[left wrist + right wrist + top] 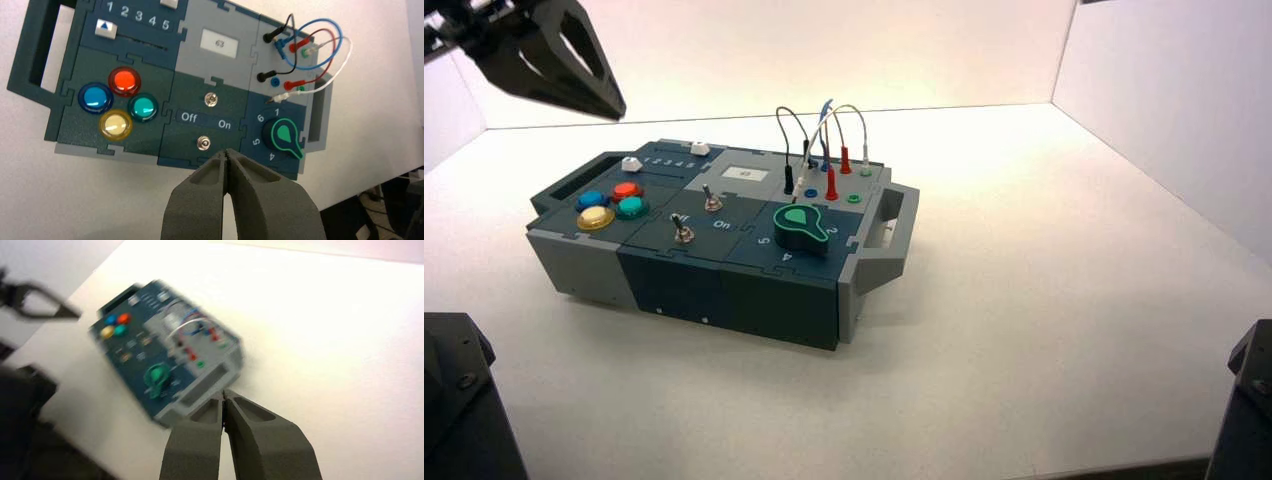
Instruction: Flip the bottom switch on with the right gripper.
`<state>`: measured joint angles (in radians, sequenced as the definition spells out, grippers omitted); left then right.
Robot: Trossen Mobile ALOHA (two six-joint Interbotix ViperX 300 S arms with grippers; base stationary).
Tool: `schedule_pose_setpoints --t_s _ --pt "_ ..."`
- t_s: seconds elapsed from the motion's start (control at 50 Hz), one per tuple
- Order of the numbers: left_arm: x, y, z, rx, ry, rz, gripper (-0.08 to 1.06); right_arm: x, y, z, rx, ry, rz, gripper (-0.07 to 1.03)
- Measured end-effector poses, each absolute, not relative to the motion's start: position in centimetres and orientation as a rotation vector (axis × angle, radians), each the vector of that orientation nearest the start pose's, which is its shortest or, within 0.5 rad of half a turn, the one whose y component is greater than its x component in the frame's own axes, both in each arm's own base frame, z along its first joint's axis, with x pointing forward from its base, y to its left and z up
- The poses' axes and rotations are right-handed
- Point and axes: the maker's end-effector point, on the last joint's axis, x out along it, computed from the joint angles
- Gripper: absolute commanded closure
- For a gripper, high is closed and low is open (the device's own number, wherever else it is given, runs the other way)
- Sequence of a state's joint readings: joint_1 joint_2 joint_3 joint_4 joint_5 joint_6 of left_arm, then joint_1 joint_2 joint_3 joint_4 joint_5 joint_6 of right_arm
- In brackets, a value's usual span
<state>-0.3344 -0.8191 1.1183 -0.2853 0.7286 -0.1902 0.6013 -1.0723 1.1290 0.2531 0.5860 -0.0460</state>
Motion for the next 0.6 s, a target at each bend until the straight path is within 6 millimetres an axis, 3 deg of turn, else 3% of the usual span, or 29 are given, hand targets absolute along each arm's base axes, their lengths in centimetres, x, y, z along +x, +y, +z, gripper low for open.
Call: schedule_pose_setpoints --t_s 0.22,0.44,0.6 --pt "18.7 -9.7 16.3 -0.284 0.981 -0.284 1.01 14.3 18.2 18.8 -0.052 0.799 0.815 0.99" --pt "18.7 -9.4 18.2 -0.285 0.878 -0.301 1.01 15.3 20.8 18.2 -0.089 0.872 0.836 0.99" --pt "18.0 -8.7 20.7 -0.309 0.751 -0.315 1.01 17.0 24.4 18.2 -0.133 0.919 0.862 0.99"
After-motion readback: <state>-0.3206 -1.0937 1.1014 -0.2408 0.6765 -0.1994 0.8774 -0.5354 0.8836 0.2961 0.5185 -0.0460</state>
